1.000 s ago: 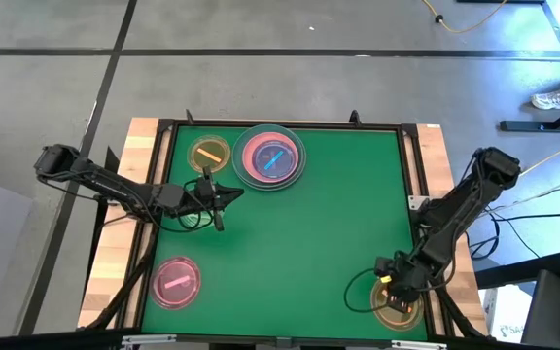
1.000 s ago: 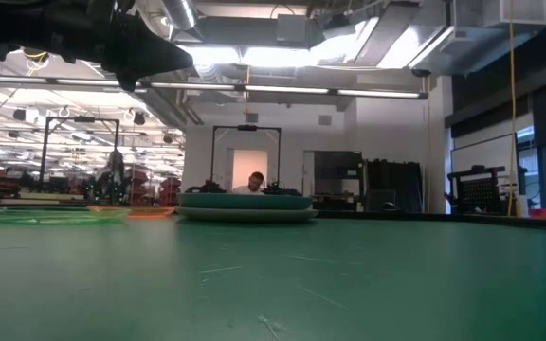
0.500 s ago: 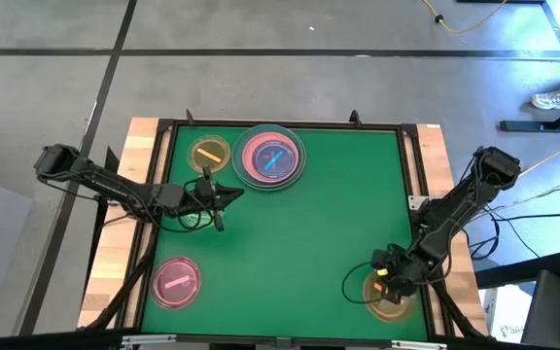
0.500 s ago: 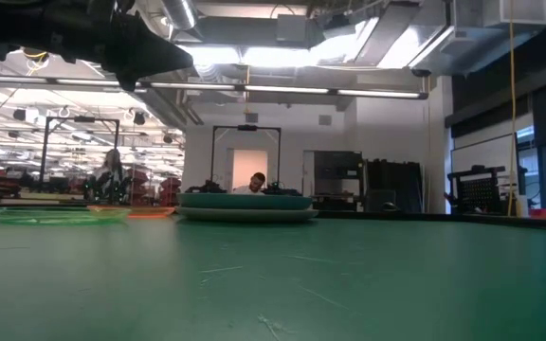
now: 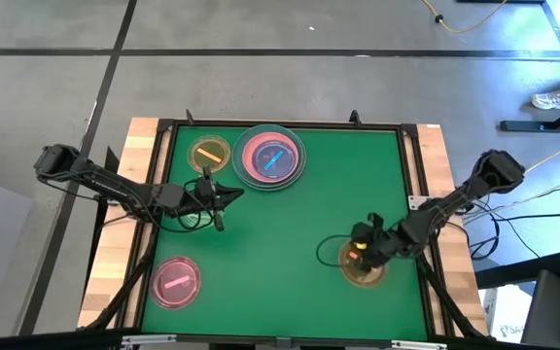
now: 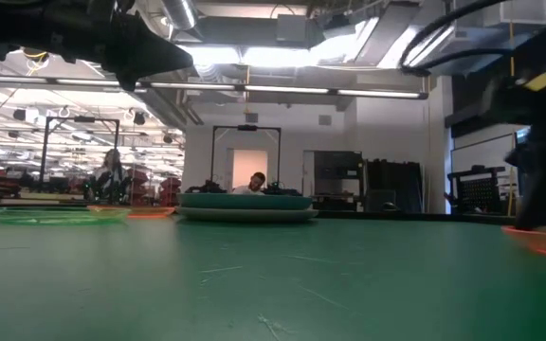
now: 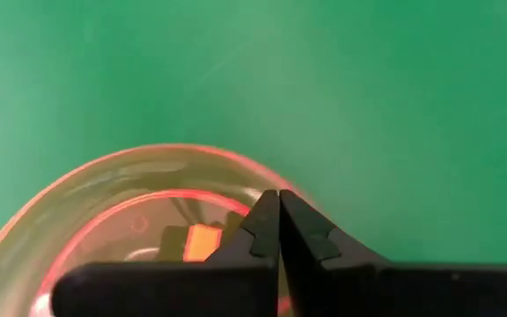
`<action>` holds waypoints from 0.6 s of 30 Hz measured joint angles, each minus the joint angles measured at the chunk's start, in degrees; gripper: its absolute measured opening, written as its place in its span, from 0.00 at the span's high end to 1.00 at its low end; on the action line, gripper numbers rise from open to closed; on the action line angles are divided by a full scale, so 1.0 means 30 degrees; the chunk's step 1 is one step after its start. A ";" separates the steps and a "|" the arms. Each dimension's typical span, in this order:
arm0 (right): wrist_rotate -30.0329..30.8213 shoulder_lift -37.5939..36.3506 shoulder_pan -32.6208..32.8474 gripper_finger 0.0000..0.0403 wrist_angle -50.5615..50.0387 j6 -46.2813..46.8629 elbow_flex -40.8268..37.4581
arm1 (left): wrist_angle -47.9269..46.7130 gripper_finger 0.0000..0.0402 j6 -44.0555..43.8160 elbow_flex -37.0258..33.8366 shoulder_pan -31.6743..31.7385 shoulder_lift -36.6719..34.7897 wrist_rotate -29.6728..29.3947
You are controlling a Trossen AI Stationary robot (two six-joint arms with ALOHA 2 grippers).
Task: Stack plastic plates
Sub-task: Stack the bottom orange plate on top of the blue plate
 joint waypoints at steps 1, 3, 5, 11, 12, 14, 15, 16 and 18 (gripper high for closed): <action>0.0021 0.0002 -0.0446 0.99 0.0011 -0.0539 0.0003 | 0.0000 0.97 0.0000 0.0000 0.0000 0.0000 0.0005; 0.0385 0.0002 -0.1276 0.99 0.0036 -0.1460 0.0000 | 0.0000 0.97 0.0000 0.0000 0.0000 0.0000 0.0007; 0.0914 -0.0001 -0.2105 0.99 0.0103 -0.2384 0.0003 | 0.0000 0.97 0.0000 0.0000 0.0000 0.0000 0.0006; 0.3058 0.0000 -0.4632 0.99 0.0452 -0.4889 0.0003 | 0.0000 0.97 0.0000 0.0000 0.0000 0.0000 0.0005; 0.3161 0.0002 -0.5088 0.99 0.0544 -0.5386 0.0003 | 0.0000 0.97 0.0000 0.0000 0.0000 0.0000 0.0001; 0.3124 0.0002 -0.5887 0.99 0.0914 -0.6329 0.0004 | 0.0000 0.97 0.0000 0.0000 0.0000 0.0000 0.0007; 0.2992 0.0002 -0.6162 0.99 0.1051 -0.6740 0.0025 | -0.0007 0.97 0.0000 0.0000 0.0000 0.0000 0.0004; 0.2860 0.0001 -0.6297 0.99 0.1041 -0.7066 0.0138 | -0.0002 0.97 0.0000 0.0000 0.0000 0.0000 0.0004; 0.2572 0.0002 -0.6131 0.99 0.0994 -0.7751 0.0548 | -0.0007 0.97 0.0000 0.0000 0.0000 0.0000 0.0001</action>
